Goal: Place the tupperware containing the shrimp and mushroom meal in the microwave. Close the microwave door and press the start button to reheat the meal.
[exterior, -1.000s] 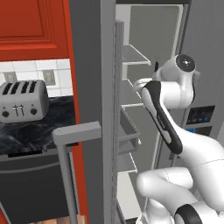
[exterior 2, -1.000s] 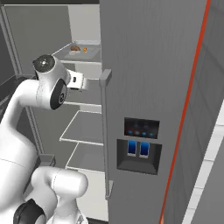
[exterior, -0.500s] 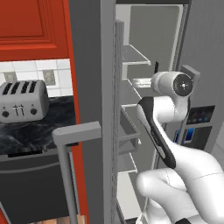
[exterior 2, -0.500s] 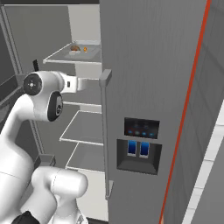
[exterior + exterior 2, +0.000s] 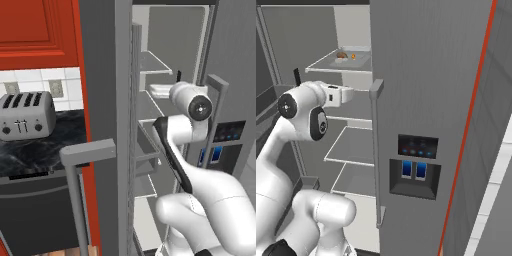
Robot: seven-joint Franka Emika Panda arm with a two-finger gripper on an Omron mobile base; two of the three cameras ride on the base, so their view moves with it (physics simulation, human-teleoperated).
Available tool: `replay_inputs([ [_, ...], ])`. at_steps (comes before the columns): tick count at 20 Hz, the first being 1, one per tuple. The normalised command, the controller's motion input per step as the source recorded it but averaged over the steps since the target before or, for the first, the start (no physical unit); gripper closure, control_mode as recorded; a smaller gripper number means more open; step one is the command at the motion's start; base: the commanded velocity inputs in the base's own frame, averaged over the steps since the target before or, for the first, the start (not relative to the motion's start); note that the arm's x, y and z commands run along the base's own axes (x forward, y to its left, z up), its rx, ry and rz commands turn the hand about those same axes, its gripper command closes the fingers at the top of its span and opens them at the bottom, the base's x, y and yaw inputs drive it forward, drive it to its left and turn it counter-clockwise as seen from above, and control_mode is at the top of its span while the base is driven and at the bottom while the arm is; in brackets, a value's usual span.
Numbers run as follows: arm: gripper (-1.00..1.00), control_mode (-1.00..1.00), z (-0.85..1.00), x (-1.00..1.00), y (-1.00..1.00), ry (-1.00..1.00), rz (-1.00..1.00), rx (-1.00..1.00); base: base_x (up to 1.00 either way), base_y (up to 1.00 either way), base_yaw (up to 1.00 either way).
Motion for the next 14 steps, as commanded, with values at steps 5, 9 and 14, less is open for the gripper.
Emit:
replay_inputs([
  [5, -1.00, -1.00, 0.42, 0.00, 0.00, -0.05, -0.01, 0.01, 0.00, 0.00, 0.00],
  [9, -1.00, -1.00, 0.51, 0.00, 0.00, 0.10, 0.00, 0.12, 0.00, 0.00, 0.00],
  [14, -1.00, -1.00, 0.53, 0.00, 0.00, 0.27, 0.00, 0.20, 0.00, 0.00, 0.00],
])
